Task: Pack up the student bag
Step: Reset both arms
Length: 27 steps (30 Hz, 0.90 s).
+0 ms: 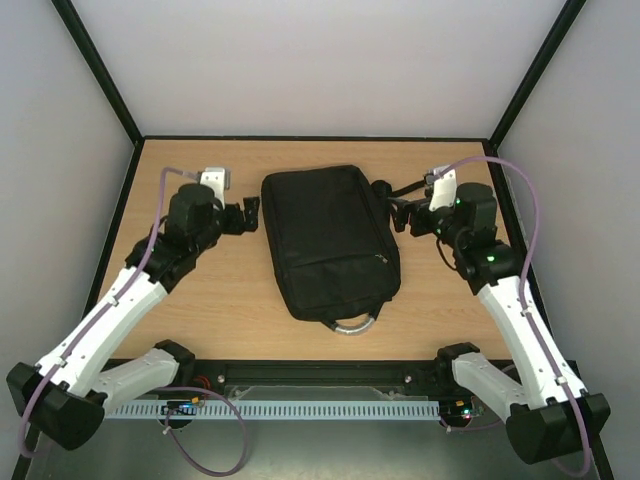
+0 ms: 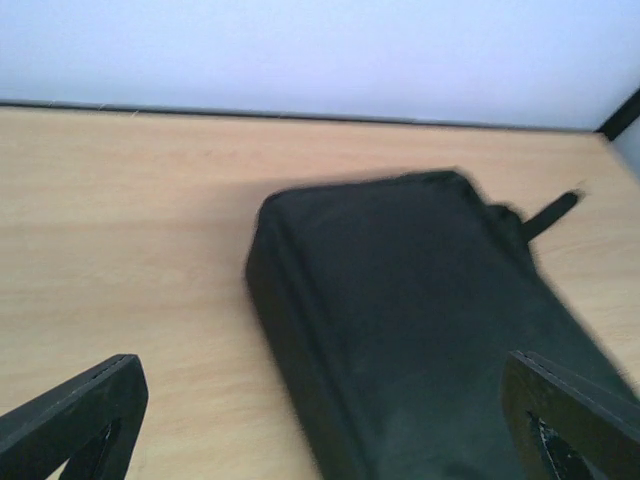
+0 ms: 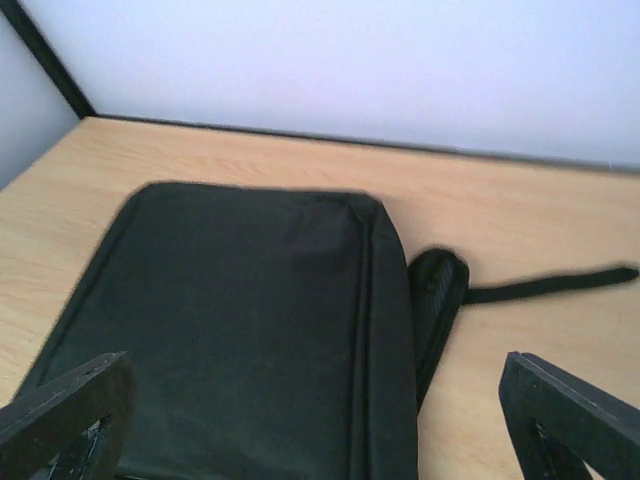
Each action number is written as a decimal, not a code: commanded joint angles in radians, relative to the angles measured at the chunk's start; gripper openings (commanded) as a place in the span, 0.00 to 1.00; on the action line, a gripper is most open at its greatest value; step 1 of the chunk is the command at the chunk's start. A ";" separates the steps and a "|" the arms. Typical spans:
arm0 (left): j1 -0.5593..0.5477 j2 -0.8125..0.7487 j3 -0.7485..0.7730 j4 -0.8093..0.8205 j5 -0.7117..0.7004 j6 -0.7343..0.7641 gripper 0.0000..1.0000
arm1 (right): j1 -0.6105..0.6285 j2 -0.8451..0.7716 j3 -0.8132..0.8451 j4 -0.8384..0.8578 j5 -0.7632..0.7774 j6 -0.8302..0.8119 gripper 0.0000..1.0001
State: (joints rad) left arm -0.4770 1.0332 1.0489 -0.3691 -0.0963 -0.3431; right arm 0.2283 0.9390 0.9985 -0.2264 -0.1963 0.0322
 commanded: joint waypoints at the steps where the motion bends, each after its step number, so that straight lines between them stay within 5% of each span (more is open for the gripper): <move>1: 0.002 -0.091 -0.166 0.047 -0.152 0.053 0.99 | -0.001 0.003 -0.134 0.142 0.138 0.164 0.99; 11: 0.002 -0.204 -0.329 0.155 -0.175 0.063 0.99 | -0.003 -0.178 -0.413 0.314 0.100 0.168 0.99; 27: 0.002 -0.216 -0.353 0.172 -0.265 0.078 0.99 | -0.002 -0.073 -0.349 0.252 0.226 0.225 0.99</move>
State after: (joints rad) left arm -0.4770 0.8162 0.7120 -0.2184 -0.2924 -0.2687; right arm 0.2283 0.8413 0.6147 0.0135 -0.0170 0.2401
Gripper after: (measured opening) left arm 0.992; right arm 0.992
